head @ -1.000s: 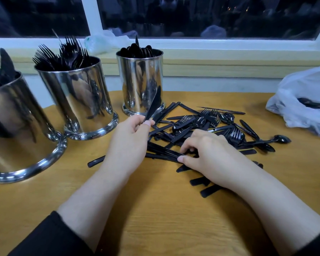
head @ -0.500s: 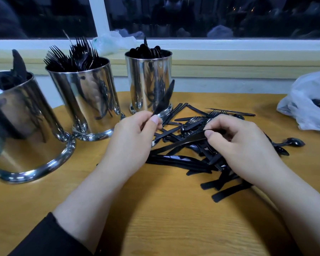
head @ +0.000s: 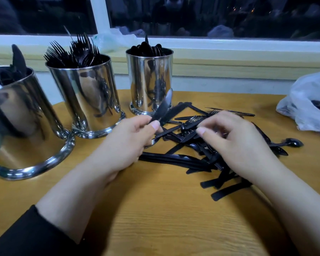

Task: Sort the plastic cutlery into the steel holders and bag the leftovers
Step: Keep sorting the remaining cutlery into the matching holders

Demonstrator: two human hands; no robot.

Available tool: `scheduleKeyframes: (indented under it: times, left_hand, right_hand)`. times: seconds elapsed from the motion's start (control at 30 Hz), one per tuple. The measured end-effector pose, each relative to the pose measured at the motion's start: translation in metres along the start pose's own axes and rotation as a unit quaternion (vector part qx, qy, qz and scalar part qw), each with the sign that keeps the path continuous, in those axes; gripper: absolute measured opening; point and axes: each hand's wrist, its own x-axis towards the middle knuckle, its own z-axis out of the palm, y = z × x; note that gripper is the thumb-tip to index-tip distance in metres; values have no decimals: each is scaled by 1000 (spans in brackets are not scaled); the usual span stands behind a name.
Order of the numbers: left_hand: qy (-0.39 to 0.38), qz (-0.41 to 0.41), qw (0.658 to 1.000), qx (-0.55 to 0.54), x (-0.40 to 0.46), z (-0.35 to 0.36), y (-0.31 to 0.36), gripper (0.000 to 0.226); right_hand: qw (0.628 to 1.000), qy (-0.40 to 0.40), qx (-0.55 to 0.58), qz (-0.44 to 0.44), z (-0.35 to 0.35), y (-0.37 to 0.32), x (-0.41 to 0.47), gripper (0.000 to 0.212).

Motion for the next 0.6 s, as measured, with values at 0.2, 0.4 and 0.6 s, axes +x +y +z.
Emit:
scheduleKeyframes:
  times: [0.2, 0.4, 0.6]
  left_hand:
    - [63, -6, 998, -12, 6, -4, -3, 26]
    - [102, 15, 994, 48, 6, -5, -7, 25]
    - [98, 38, 991, 81, 4, -2, -1, 34]
  right_hand:
    - [970, -185, -146, -60, 8, -14, 10, 24]
    - [953, -233, -191, -44, 8, -9, 3, 22]
    - [957, -214, -191, -50, 10, -7, 3, 13]
